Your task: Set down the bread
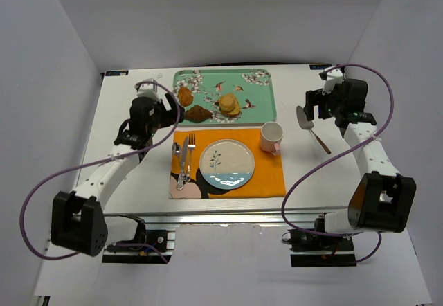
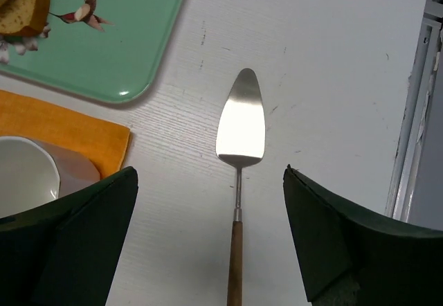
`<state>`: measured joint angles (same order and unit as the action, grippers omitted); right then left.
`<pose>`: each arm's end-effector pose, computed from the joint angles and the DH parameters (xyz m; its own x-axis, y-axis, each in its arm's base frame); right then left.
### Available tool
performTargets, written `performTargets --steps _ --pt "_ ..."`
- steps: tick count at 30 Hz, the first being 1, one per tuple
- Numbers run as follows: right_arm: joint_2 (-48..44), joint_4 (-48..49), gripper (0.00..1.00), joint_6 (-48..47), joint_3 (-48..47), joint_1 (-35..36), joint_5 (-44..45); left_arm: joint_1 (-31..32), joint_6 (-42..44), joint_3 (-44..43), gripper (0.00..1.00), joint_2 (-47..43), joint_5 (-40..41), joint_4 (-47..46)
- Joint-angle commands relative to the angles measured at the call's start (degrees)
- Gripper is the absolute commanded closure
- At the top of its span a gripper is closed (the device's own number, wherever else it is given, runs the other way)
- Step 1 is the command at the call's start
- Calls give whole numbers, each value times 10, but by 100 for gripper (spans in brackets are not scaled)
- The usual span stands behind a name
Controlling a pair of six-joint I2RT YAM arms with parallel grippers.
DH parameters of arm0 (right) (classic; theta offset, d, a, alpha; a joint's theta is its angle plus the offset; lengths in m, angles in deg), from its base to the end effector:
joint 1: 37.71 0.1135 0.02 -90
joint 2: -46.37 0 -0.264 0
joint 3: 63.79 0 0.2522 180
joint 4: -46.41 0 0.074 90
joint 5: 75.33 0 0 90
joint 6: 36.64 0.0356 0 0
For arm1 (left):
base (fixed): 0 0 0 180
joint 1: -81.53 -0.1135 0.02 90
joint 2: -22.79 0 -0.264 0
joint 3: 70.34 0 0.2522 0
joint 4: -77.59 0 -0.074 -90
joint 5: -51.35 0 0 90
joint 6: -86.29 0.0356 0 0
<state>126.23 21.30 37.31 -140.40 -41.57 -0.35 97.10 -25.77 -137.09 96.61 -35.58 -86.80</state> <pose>0.3206 -0.0124 0.3076 -0.4105 -0.2399 -0.8797 -0.2872 0.9497 -0.1250 0.2874 -0.0781 0.2938 -0.4270 -0.2703 -0.8629 0.0648 0.9427 -0.3274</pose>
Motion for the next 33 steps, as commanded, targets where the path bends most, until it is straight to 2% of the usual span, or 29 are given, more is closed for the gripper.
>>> performTargets --steps 1,2,4,5,6,7,8,9,10,11,12,13,14,16,17,18,22,28,33 --pt "-16 27 11 -1 11 -11 5 -4 -59 52 2 -73 -20 -36" --pt "-18 27 11 -28 17 -21 -8 -4 -63 76 2 -85 -18 -34" --pt "-16 -20 11 -134 17 -30 -100 -5 -76 98 13 -114 -16 -29" --pt "-11 -77 25 -200 15 -31 -111 -6 -79 118 29 -122 -17 -29" --pt "10 -92 41 -229 8 -32 -119 -7 -87 126 75 -129 -16 -25" --pt "24 -110 64 -230 -2 -36 -124 -8 -90 133 97 -139 -14 -22" --pt "36 -130 94 -232 -28 -47 -137 -8 -92 140 100 -143 -13 -22" --pt "56 -159 97 -240 -37 -54 -162 -10 -95 151 100 -149 -13 -5" --pt "61 -164 96 -240 -42 -59 -167 -10 -97 156 100 -162 -11 -4" --pt "69 -169 81 -241 -50 -65 -168 -10 -98 161 99 -168 -7 6" --pt "72 -191 64 -267 -55 -66 -167 -11 -98 165 85 -173 -3 12" --pt "78 -203 48 -283 -61 -66 -162 -11 -98 167 53 -179 2 19" --pt "90 -212 23 -298 -68 -66 -155 -11 -98 170 39 -191 11 31" --pt "108 -241 15 -346 -75 -65 -111 -11 -98 184 21 -205 11 33" --pt "128 -250 11 -363 -77 -67 -94 -11 -98 191 19 -216 8 33" --pt "136 -251 11 -374 -74 -67 -59 -11 -100 205 18 -221 7 33" --pt "153 -236 17 -388 -56 -70 -33 -11 -105 223 18 -241 6 42" --pt "145 -161 22 -339 -5 -70 19 -10 -109 233 17 -273 18 58" --pt "119 -97 23 -286 57 -70 15 -11 -116 249 17 -285 18 54"
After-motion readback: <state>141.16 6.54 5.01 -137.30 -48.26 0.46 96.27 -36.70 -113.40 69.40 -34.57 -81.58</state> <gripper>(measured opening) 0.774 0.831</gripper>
